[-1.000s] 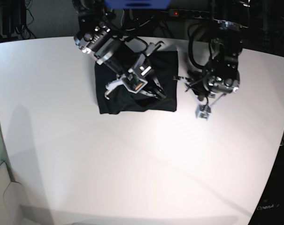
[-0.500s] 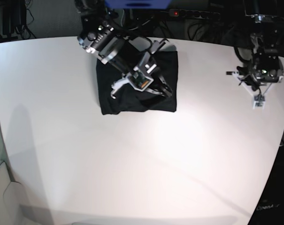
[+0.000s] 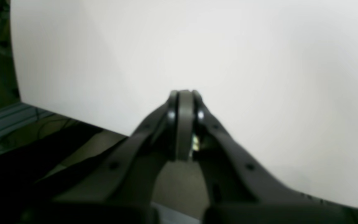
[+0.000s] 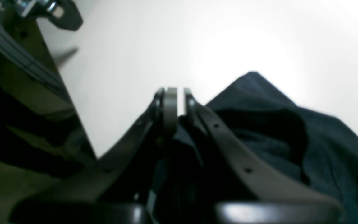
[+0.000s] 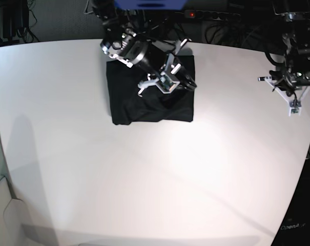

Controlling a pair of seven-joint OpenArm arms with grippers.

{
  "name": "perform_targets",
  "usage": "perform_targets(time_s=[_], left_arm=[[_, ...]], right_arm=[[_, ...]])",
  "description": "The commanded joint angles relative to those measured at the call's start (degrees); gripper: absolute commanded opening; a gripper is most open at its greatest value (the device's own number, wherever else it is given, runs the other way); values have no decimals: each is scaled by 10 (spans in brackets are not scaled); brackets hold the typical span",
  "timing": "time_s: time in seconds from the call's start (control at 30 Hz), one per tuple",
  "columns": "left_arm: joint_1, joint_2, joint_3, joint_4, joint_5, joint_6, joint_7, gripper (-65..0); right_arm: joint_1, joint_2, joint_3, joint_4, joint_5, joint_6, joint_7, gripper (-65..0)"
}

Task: Fold the T-shirt properly
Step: 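Release the left gripper and move it away from the shirt, then press and smooth the folded stack with the right gripper, then withdraw it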

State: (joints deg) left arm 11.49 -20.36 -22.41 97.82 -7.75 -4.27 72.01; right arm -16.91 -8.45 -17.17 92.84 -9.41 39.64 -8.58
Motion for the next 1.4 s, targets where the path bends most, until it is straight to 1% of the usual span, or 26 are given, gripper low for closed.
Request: perform_targets(time_s=[0.0,0.17,0.37,0.63,0.93,1.13,1.37], left_arm=[[-6,-3,-2,9,1,2,-2,-650],[-13,0,-1,9,0,2,-2,-650],[-18,0,29,2,2,2,-2,-650],[-21,0,38,2,4,2,-2,-650],[-22,0,38,2,4,2,-3,-650],[-22,-3,38,2,5,2,-3,-650],[-23,-5,38,2,5,2,-3,-650]], right_arm=[[3,-6,-3,0,10,4,12,-650],[42,-6,-3,-43,10,4,7,-650],[62,-6,-17,-42,10,4,6,-650],[46,-6,-17,-53,10,4,10,-650],[43,-6,-12,-89,10,4,12,-650],[48,-6,-15,-89,10,4,7,-650],[46,-6,-15,-87,10,4,12,-566]])
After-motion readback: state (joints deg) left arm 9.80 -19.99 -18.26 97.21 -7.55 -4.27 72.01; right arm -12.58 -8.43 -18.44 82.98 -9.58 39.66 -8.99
